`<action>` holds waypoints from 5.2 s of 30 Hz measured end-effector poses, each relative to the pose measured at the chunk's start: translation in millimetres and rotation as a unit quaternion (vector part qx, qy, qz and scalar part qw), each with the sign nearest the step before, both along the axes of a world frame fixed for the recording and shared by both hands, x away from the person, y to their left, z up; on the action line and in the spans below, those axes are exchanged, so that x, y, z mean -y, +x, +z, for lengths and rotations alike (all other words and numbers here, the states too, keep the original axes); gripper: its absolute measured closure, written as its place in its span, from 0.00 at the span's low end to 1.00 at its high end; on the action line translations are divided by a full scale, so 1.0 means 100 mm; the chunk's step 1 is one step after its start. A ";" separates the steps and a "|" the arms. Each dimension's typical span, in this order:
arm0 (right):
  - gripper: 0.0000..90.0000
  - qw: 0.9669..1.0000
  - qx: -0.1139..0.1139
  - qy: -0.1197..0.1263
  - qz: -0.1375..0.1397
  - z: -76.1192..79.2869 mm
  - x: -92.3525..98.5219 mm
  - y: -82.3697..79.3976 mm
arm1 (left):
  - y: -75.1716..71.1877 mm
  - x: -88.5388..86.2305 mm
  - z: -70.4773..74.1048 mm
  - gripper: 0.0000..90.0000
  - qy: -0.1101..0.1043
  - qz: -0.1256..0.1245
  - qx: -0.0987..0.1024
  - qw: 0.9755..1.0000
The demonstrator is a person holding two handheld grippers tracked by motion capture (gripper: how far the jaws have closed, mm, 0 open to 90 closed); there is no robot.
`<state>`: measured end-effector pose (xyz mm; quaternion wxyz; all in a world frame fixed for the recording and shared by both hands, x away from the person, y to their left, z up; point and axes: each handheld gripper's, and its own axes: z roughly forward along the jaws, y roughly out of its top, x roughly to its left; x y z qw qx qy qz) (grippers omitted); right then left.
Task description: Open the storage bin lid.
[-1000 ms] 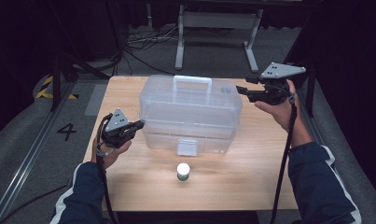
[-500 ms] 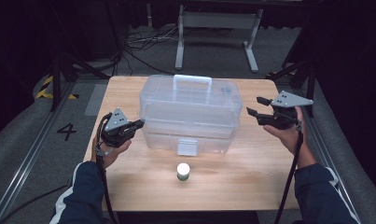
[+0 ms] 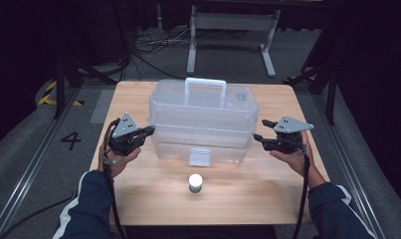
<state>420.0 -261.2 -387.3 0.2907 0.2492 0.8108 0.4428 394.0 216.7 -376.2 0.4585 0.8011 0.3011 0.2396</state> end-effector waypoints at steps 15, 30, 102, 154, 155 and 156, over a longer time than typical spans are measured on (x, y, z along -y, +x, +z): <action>0.59 0.996 0.058 0.069 -0.024 0.06 -0.06 -0.01 | -0.03 -0.08 -0.03 0.97 0.024 0.006 -0.009 1.000; 0.77 0.988 0.106 0.082 -0.077 0.16 -0.24 0.04 | 0.09 -0.28 -0.43 0.89 0.053 0.056 -0.055 0.996; 0.95 0.973 0.089 0.044 -0.208 0.78 -0.51 0.76 | 0.19 0.51 -0.35 0.73 0.077 -0.144 -0.050 0.985; 0.96 0.968 0.066 0.089 -0.226 0.87 -0.52 0.92 | 0.28 0.36 -0.31 0.71 0.076 -0.148 -0.043 0.985; 0.96 0.968 0.065 0.089 -0.227 0.87 -0.52 0.93 | 0.28 0.36 -0.31 0.71 0.075 -0.148 -0.044 0.985; 0.96 0.967 0.064 0.091 -0.227 0.87 -0.52 0.94 | 0.28 0.36 -0.32 0.71 0.073 -0.148 -0.044 0.985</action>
